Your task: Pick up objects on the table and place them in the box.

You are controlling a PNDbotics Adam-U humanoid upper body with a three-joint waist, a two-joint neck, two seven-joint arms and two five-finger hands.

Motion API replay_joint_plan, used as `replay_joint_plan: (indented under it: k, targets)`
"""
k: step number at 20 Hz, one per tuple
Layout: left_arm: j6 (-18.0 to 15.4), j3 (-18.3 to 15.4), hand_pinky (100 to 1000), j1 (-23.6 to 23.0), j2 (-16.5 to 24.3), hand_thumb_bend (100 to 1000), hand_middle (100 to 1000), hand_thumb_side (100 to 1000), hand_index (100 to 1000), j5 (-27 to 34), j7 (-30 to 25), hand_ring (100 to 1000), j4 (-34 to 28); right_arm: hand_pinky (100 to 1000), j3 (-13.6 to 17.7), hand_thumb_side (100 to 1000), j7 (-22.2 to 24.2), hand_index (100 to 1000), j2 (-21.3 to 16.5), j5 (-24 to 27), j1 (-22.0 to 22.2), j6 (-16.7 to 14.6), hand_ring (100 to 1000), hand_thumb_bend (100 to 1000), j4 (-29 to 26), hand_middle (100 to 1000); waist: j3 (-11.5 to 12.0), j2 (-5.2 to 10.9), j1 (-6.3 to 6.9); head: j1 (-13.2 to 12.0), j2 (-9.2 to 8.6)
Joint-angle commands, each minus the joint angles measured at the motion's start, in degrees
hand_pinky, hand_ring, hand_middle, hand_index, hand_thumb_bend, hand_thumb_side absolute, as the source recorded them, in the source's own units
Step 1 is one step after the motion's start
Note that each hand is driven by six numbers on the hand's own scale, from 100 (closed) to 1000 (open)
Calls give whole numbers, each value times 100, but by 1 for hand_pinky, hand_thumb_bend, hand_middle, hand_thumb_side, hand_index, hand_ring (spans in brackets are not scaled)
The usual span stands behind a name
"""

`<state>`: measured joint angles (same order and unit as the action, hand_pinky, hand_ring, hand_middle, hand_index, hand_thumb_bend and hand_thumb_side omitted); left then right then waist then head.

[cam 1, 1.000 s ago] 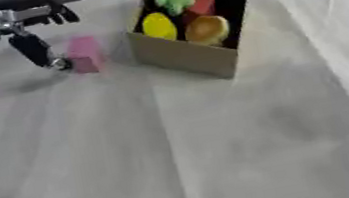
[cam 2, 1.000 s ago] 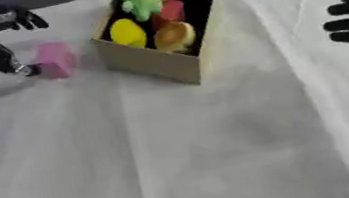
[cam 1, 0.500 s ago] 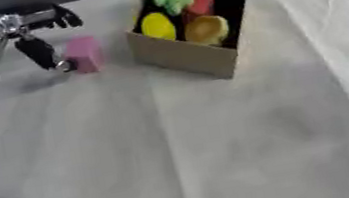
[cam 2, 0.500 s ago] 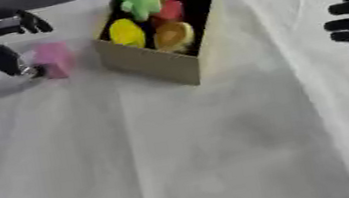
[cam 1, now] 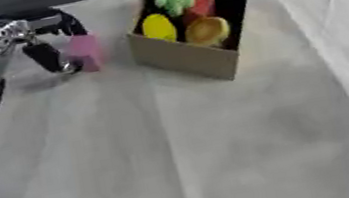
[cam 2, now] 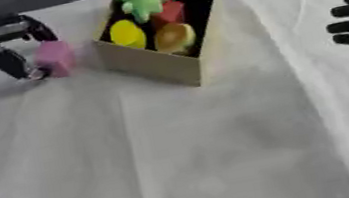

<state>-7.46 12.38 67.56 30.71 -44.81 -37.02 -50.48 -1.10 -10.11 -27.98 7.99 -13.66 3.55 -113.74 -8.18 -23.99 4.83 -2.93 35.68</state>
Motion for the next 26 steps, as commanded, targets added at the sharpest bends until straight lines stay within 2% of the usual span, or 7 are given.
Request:
replay_joint_plan:
  k: [1, 9, 15, 20, 23, 26]
  targets:
    - [14, -76, 861, 71, 65, 344, 688, 100, 772, -113, 81, 810, 9, 801, 53, 927, -15, 836, -63, 38, -67, -15, 772, 100, -85, 770, -17, 111, -38, -21, -78]
    - [60, -98, 792, 98, 71, 170, 525, 100, 609, -47, 339, 675, -114, 801, 68, 927, -40, 836, -48, 45, -34, -4, 773, 100, -85, 770, -13, 142, -40, -15, -20]
    - [287, -166, 787, 164, 178, 100, 514, 100, 598, 186, 655, 652, -383, 801, 83, 922, -58, 836, -64, 60, 22, 4, 773, 100, -85, 770, 31, 248, -36, 35, 48]
    - [484, -152, 790, 195, 219, 100, 516, 100, 605, 516, 701, 644, -644, 801, 86, 914, -60, 836, -78, 78, 34, 6, 773, 100, -85, 769, 50, 305, -36, 76, 81]
    - [409, -89, 794, 457, -25, 100, 533, 100, 616, 709, 725, 652, -917, 801, 63, 912, -39, 836, -107, 97, 24, -8, 773, 100, -85, 769, 29, 388, -44, 61, 126]
    - [472, 148, 796, 697, -307, 100, 543, 100, 620, 874, 576, 657, -1084, 801, 49, 911, -28, 836, -115, 112, -5, -9, 773, 100, -85, 769, 11, 396, -34, 41, 110]
